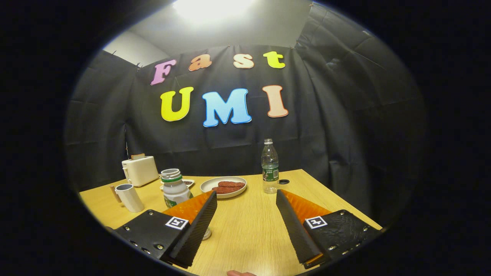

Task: Take the bottle from table, then pour the juice into the cup, finally place the bottle on the coaster

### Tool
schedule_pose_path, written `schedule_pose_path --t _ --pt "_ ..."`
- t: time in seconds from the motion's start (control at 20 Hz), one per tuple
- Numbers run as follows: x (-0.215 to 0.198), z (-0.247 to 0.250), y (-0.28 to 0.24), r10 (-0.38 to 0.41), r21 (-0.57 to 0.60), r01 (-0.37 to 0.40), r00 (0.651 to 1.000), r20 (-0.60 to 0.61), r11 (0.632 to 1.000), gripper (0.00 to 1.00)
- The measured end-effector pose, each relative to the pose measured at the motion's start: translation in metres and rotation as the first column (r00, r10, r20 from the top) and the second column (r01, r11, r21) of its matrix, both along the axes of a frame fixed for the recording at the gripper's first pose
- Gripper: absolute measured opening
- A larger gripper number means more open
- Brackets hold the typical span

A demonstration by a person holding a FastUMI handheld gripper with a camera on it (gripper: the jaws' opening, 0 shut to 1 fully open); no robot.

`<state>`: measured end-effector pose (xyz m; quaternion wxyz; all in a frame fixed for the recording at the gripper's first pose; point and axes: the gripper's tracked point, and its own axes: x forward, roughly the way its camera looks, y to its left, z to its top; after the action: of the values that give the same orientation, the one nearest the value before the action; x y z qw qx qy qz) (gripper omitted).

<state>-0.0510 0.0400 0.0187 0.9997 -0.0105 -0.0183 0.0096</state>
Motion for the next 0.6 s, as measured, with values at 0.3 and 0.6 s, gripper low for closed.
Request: schedule_pose_path --t 0.3,0.6 --pt "-0.004 0.005 0.045 0.068 -0.049 -0.067 0.998 0.016 0.997 0.95" --pt "-0.007 0.005 0.066 0.086 -0.097 -0.083 0.996 0.025 0.992 0.95"
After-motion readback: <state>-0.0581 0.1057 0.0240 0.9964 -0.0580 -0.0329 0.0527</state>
